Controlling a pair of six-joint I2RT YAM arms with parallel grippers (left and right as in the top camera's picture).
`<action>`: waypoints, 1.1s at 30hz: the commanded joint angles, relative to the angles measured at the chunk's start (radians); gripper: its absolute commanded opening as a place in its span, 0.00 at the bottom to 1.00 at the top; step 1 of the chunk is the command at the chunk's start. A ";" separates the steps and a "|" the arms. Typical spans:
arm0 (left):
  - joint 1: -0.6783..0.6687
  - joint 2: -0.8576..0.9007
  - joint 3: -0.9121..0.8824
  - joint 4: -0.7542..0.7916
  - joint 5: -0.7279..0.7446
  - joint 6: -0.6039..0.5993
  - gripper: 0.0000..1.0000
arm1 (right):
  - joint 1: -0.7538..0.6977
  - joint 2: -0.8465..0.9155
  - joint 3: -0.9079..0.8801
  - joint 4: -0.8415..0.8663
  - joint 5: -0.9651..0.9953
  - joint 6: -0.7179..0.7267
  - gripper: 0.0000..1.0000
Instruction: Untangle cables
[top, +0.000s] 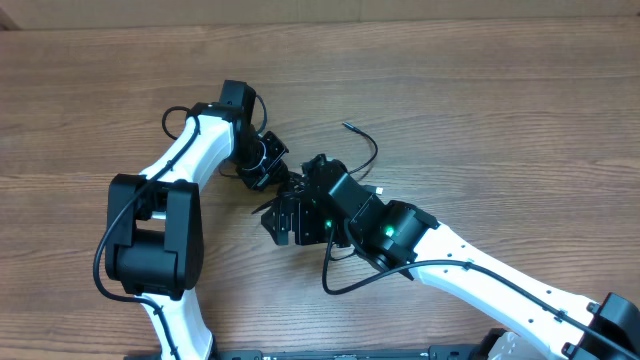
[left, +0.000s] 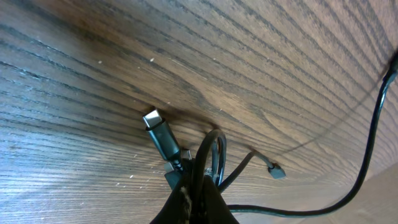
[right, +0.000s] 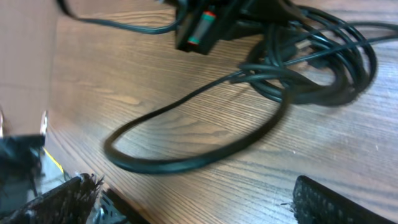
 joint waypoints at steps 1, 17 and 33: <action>0.003 0.011 0.013 -0.003 -0.024 -0.024 0.04 | -0.003 -0.002 0.077 -0.026 -0.020 -0.163 0.98; 0.003 0.011 0.013 -0.003 -0.024 -0.025 0.04 | 0.188 0.023 -0.098 0.275 0.227 0.084 1.00; 0.003 0.011 0.013 -0.040 0.055 -0.024 0.04 | 0.190 0.256 -0.122 0.673 0.430 -0.009 0.96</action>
